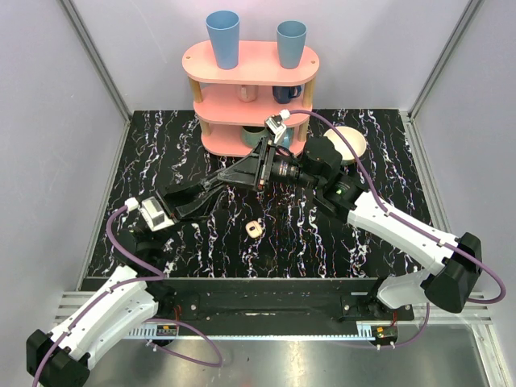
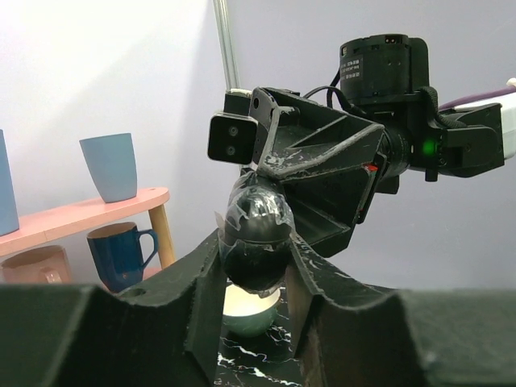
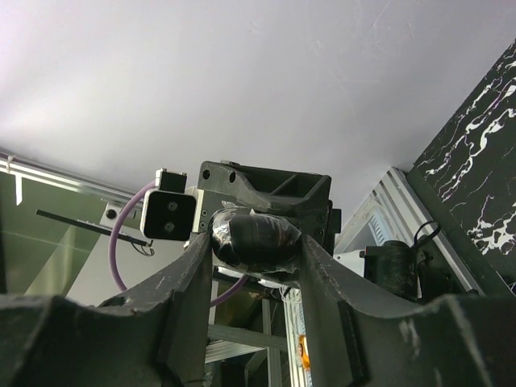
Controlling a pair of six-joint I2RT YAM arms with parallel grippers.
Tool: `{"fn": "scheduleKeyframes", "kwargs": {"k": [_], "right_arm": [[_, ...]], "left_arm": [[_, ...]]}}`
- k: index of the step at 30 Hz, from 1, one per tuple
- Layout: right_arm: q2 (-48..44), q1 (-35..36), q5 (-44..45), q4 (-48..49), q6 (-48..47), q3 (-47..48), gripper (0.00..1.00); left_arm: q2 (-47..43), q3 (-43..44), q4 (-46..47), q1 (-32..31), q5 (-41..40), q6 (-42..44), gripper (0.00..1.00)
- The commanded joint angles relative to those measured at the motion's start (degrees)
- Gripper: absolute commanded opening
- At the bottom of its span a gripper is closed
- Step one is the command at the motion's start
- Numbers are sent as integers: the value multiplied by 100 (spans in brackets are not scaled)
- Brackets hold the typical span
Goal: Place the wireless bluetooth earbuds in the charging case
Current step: Pass from the right arm to the left
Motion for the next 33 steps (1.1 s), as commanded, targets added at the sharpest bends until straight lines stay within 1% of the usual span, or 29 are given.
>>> {"fn": "scheduleKeyframes", "kwargs": {"k": [1, 2, 5, 6, 11, 13, 15, 18, 20, 24, 25, 26, 28, 29, 32, 33], "right_arm": [[-136, -65, -115, 328, 93, -7, 0], [-144, -74, -115, 328, 93, -7, 0], [-162, -74, -115, 328, 84, -7, 0], [-162, -74, -124, 328, 93, -7, 0], [-136, -74, -133, 328, 137, -42, 0], [-127, -74, -133, 328, 146, -42, 0], [-118, -74, -133, 328, 137, -42, 0], [-118, -83, -133, 328, 137, -42, 0], [-118, -91, -133, 328, 137, -42, 0], [-118, -91, -124, 328, 137, -42, 0], [-127, -91, -133, 328, 137, -42, 0], [-118, -100, -133, 337, 146, -42, 0], [-109, -109, -142, 363, 146, -51, 0], [-118, -100, -133, 372, 146, -51, 0], [-118, -100, -133, 372, 154, -59, 0], [-118, -100, -133, 381, 155, -68, 0]], "left_arm": [[-7, 49, 213, -11, -147, -32, 34], [-7, 57, 213, -11, -147, -32, 30], [-7, 57, 196, -11, -121, -23, 24], [2, 66, 196, -11, -103, -23, 19], [11, 84, 178, -11, -77, 12, 12], [28, 101, 178, -11, -86, -5, 15], [37, 93, 187, -11, -103, -5, 23], [37, 75, 231, -11, -121, -14, 23], [28, 66, 231, -11, -112, -32, 28], [28, 57, 266, -11, -129, -58, 29], [28, 57, 275, -11, -130, -67, 31], [28, 49, 284, -11, -130, -76, 35], [37, 57, 301, -11, -95, -67, 24], [46, 66, 293, -11, -86, -67, 22], [81, 57, 380, -11, -95, -128, 34], [98, 49, 415, -11, -60, -128, 21]]}}
